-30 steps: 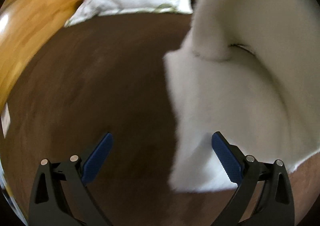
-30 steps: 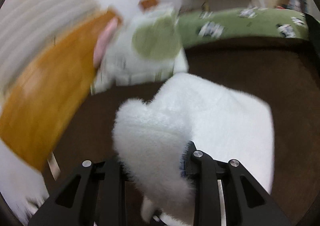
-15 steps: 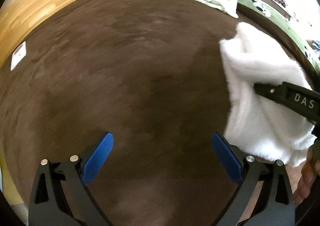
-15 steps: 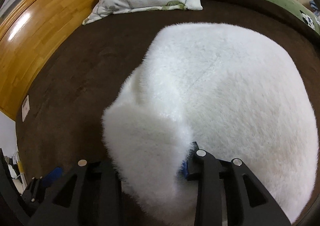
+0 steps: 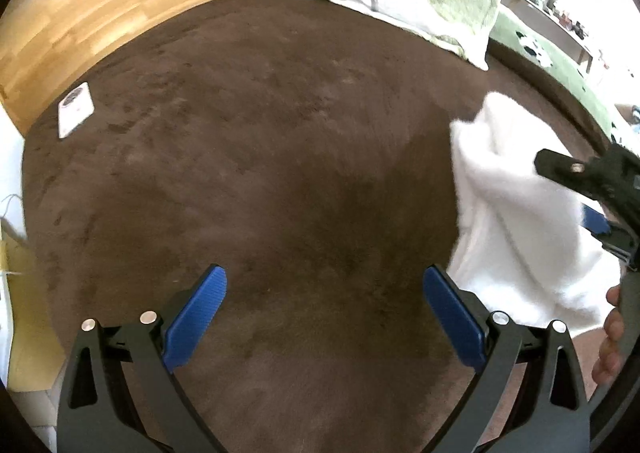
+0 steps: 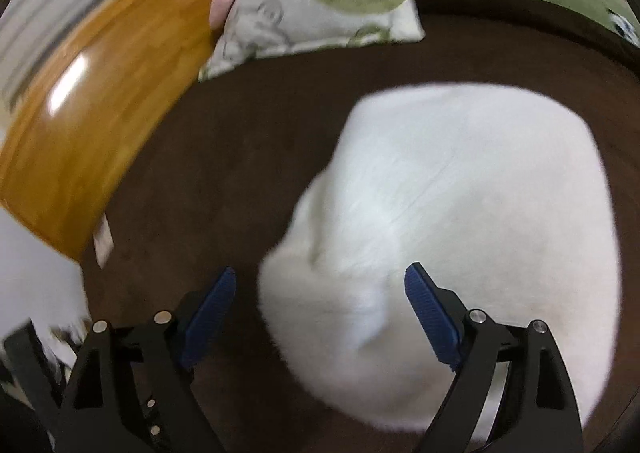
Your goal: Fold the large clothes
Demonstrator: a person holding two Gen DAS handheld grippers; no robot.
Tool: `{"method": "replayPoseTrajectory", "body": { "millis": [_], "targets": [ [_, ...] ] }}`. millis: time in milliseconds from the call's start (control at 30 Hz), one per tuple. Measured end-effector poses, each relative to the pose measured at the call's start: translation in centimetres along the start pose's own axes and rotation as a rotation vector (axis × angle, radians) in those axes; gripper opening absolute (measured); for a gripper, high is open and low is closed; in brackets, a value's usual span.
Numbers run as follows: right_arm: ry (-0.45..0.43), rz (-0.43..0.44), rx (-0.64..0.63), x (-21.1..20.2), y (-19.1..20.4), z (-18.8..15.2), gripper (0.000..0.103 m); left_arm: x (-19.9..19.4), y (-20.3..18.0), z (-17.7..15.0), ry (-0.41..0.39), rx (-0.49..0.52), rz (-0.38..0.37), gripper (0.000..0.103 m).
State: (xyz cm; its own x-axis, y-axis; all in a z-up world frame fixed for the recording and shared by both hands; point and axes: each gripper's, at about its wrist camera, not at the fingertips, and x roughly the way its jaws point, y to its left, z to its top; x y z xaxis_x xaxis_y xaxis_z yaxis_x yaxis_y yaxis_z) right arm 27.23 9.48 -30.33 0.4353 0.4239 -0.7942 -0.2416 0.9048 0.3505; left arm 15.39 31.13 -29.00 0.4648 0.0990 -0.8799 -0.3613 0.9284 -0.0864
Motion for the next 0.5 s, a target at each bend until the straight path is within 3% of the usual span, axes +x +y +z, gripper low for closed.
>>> {"method": "replayPoseTrajectory", "body": {
  "millis": [200,500],
  "targets": [
    [0.025,-0.069,-0.085,-2.3,-2.6,2.9,0.089,-4.0,-2.9,2.1,-0.027,0.042,-0.100,0.096],
    [0.079,-0.116,-0.209,-1.6,-7.6,7.2,0.089,-6.0,-13.3,3.1,-0.064,0.168,-0.347,0.096]
  ]
}}
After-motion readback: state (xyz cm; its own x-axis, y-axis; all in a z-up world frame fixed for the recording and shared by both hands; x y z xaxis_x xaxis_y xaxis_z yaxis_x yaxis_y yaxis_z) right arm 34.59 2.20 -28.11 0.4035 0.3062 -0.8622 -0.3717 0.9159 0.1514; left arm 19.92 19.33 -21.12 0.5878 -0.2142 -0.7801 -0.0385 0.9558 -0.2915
